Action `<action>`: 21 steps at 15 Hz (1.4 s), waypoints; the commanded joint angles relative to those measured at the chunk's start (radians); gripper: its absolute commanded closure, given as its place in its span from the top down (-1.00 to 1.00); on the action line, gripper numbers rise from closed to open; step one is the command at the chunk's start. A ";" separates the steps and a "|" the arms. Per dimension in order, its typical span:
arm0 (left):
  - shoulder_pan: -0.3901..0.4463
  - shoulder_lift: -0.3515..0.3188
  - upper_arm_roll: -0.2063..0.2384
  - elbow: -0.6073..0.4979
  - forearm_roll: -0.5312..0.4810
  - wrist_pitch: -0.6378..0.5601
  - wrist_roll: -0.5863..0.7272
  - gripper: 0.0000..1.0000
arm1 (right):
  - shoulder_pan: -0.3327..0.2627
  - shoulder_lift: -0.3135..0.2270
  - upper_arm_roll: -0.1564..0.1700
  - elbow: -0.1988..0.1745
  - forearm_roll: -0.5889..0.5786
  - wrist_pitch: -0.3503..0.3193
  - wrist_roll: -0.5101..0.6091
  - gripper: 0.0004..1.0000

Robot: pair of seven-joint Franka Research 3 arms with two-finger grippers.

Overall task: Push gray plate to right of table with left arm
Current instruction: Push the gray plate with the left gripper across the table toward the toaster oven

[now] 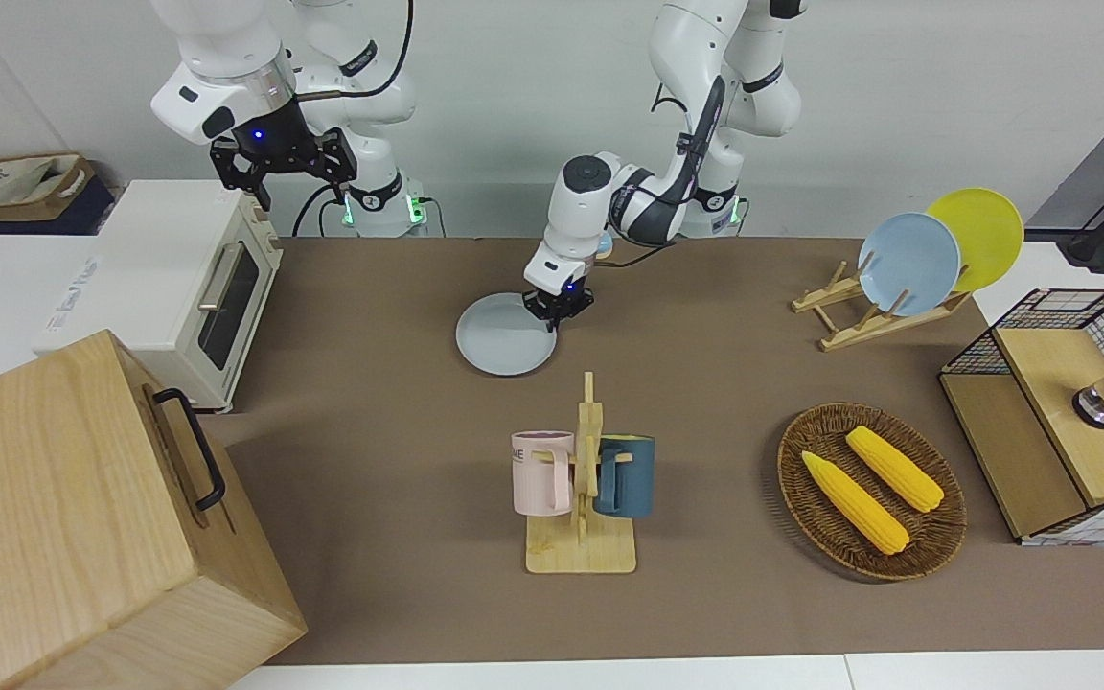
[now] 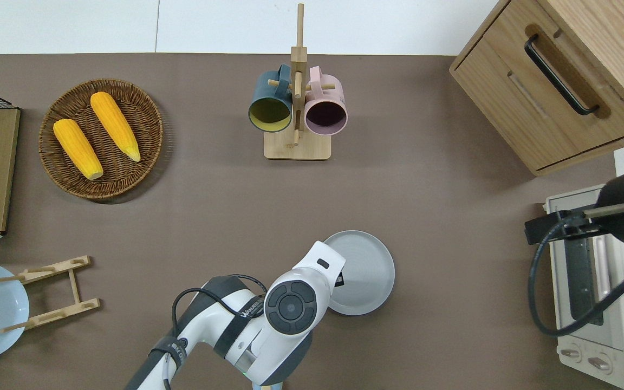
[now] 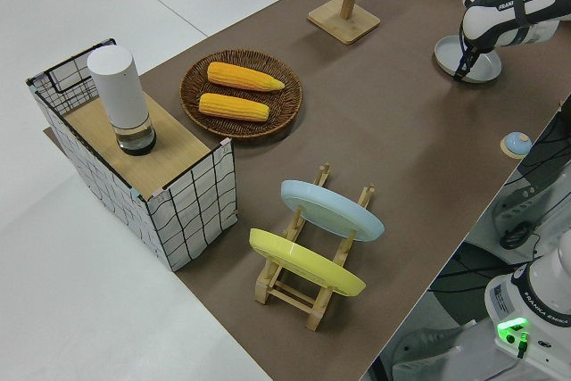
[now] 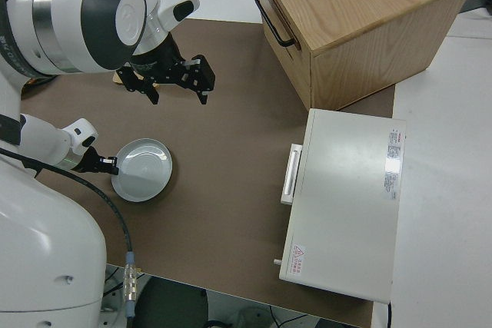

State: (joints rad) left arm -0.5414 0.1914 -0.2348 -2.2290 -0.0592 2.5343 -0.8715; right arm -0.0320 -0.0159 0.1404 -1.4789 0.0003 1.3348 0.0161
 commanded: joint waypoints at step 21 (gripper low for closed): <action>-0.146 0.175 0.014 0.223 0.059 -0.003 -0.142 0.10 | -0.020 -0.002 0.016 0.009 0.004 -0.016 0.012 0.97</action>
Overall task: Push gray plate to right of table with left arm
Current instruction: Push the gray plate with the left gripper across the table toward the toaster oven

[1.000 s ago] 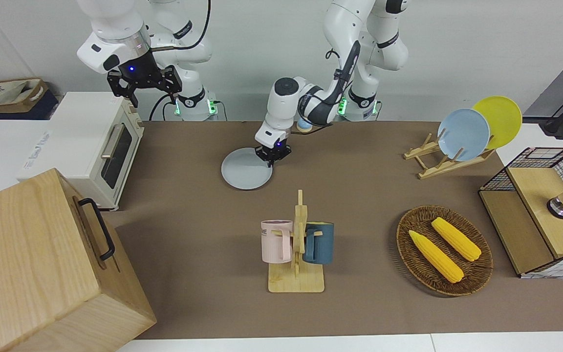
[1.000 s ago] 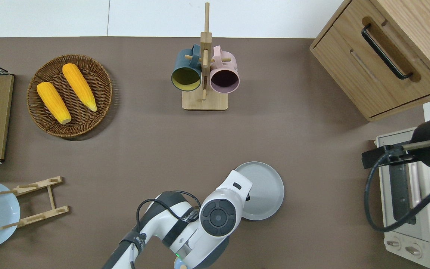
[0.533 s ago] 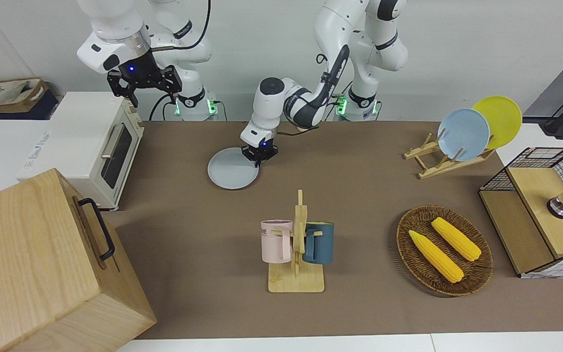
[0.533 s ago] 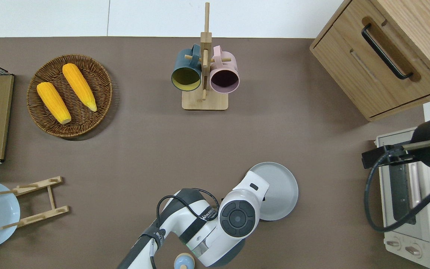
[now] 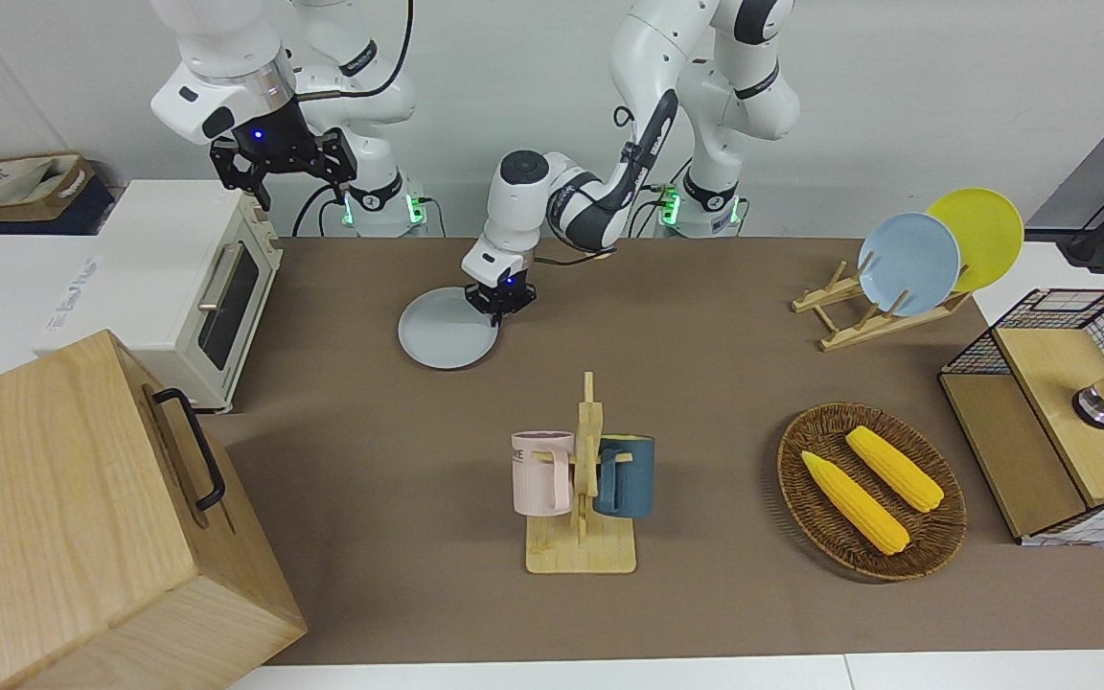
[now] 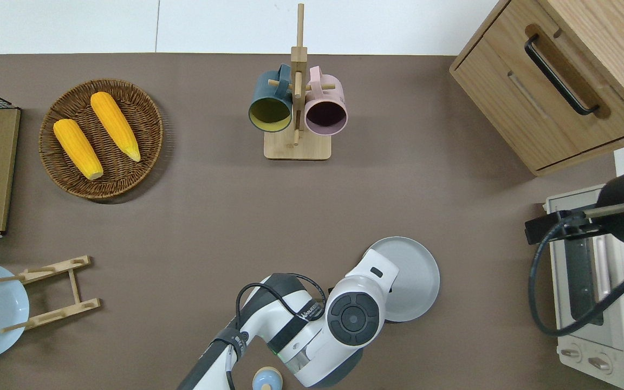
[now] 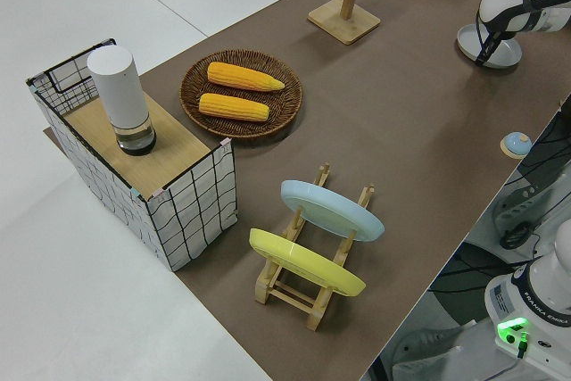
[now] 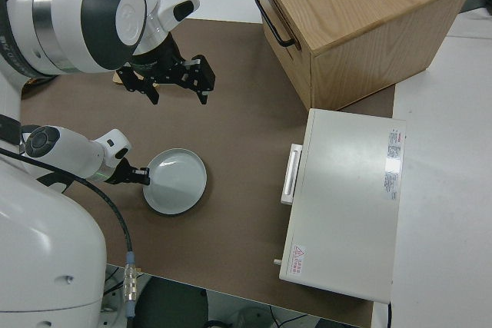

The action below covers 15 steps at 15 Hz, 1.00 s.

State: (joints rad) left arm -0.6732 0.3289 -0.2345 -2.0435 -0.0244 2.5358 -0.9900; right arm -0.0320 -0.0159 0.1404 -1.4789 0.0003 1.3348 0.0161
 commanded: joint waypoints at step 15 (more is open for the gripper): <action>0.001 0.022 0.021 0.043 0.026 -0.055 -0.015 0.98 | -0.019 -0.002 0.016 0.009 0.004 -0.016 0.013 0.97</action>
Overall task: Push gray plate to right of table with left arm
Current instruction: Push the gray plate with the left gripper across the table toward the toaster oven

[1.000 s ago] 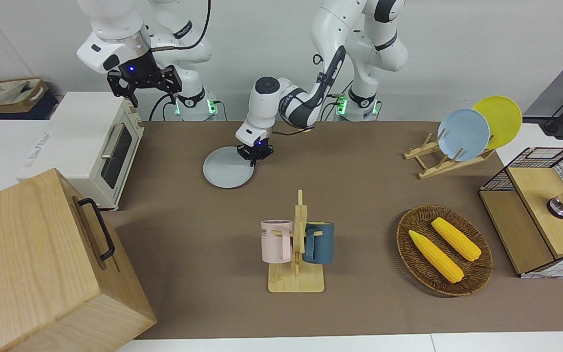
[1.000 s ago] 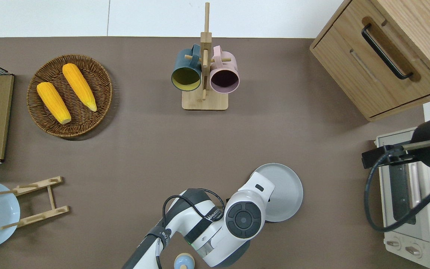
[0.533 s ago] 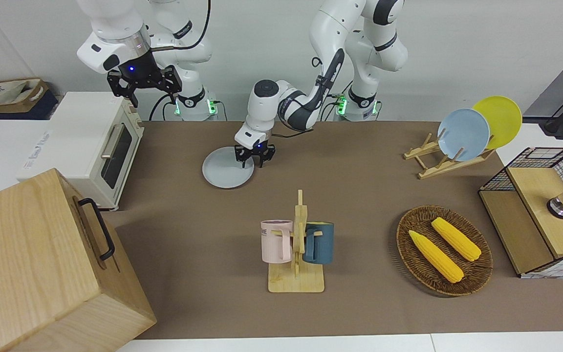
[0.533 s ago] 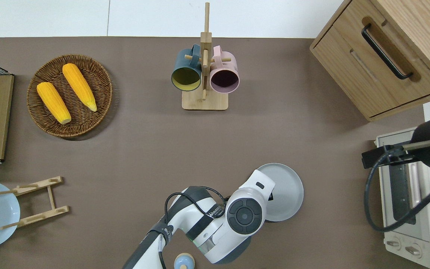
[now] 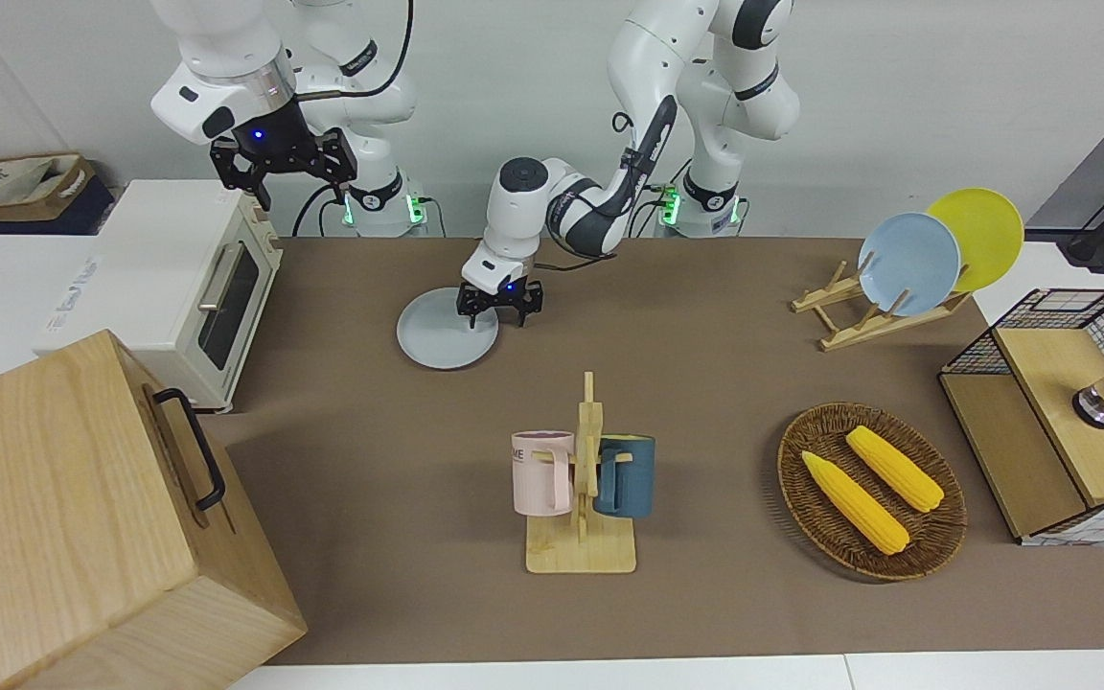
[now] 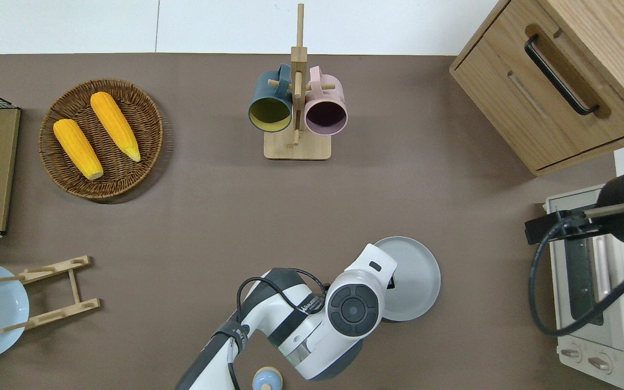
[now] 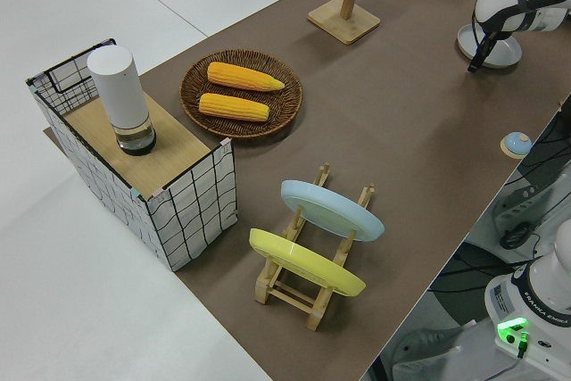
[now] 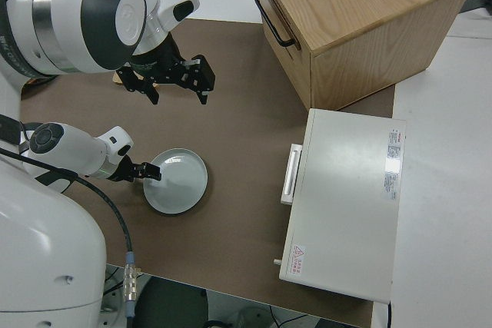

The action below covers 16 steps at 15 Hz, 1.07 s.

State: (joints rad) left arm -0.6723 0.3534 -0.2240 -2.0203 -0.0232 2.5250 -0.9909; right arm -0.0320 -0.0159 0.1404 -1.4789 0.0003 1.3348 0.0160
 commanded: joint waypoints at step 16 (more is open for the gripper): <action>0.233 -0.217 0.011 0.018 -0.026 -0.448 0.305 0.98 | -0.019 -0.002 0.016 0.009 0.004 -0.016 0.013 0.97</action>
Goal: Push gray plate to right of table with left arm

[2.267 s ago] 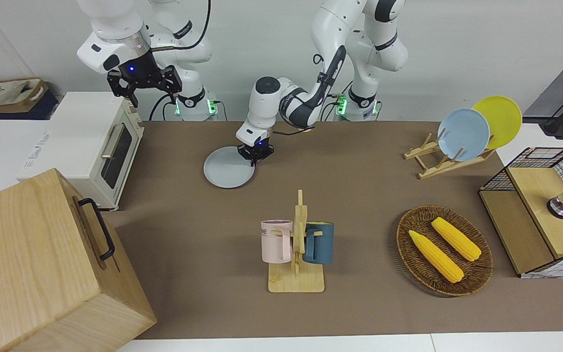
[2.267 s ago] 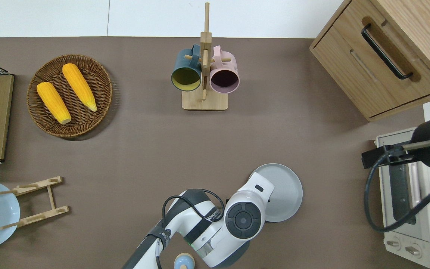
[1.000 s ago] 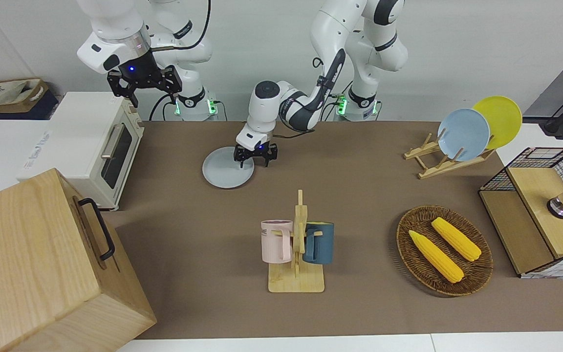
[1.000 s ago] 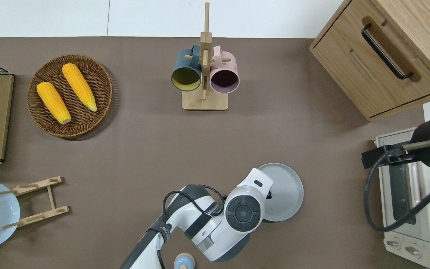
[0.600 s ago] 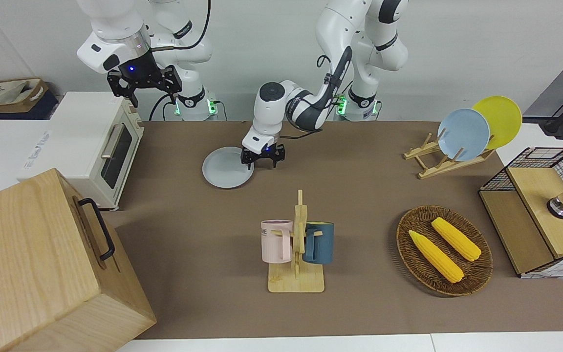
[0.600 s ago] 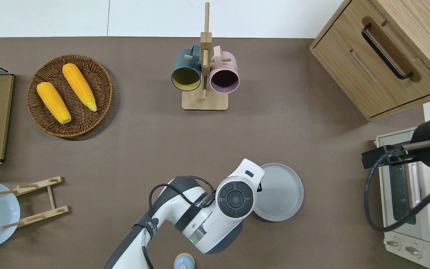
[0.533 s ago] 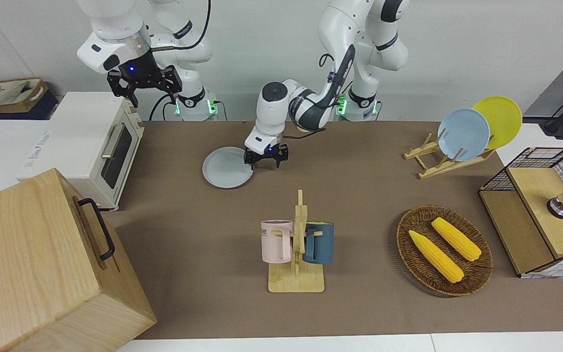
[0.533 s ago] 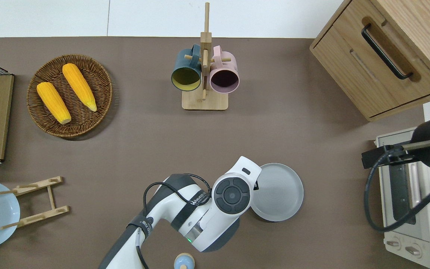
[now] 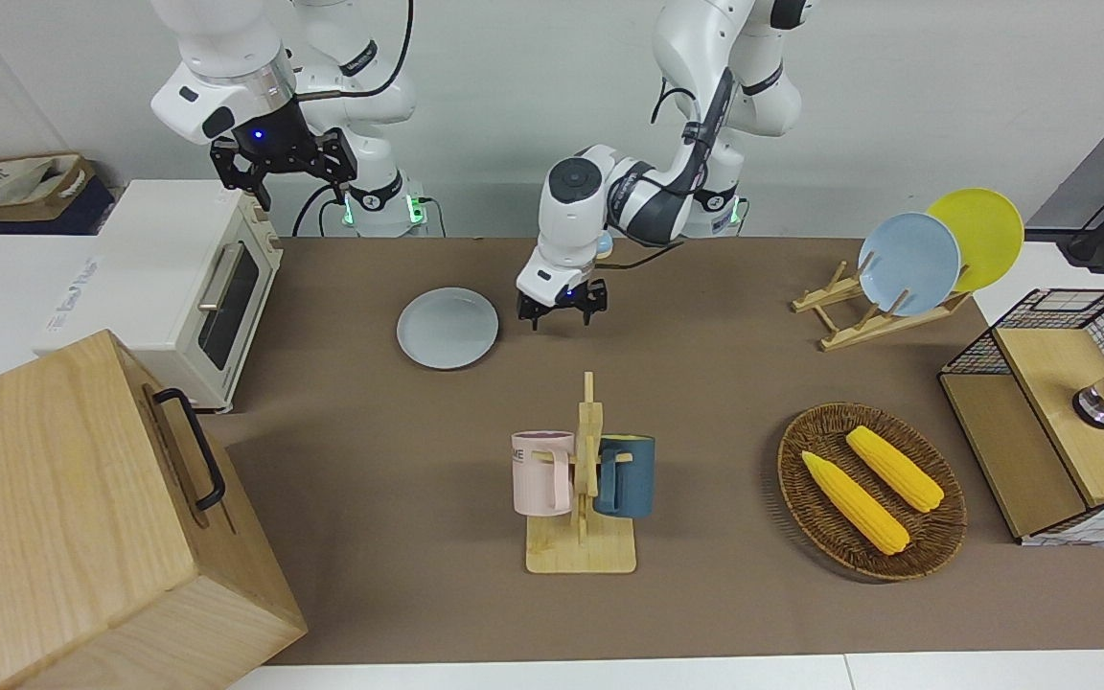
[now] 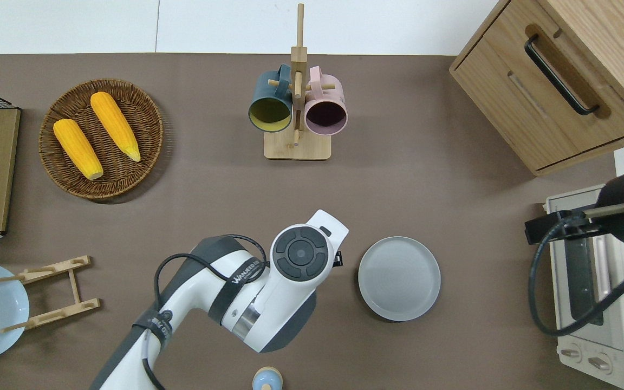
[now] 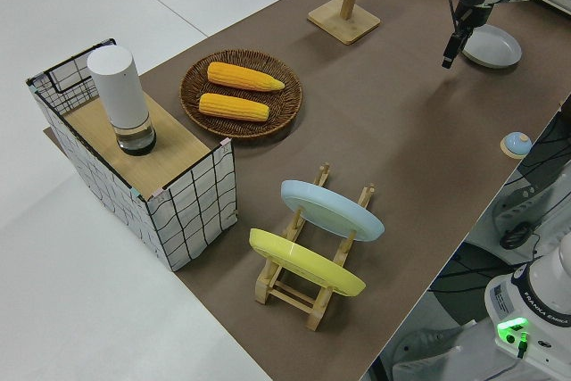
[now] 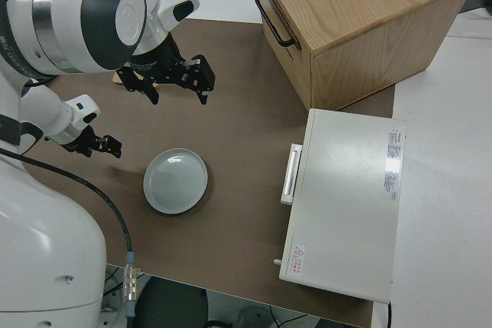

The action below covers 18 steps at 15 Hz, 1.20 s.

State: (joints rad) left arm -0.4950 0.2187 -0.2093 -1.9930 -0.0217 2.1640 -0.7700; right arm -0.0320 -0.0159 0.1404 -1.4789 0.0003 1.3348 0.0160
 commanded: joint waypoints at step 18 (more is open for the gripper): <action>0.605 -0.398 0.007 0.008 -0.055 -0.550 0.803 0.98 | -0.019 -0.002 0.016 0.009 0.004 -0.016 0.013 0.97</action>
State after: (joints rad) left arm 0.0410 -0.1247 -0.2001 -1.9878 -0.0760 1.6624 -0.0507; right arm -0.0320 -0.0159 0.1404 -1.4789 0.0003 1.3348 0.0161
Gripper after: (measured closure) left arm 0.004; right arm 0.013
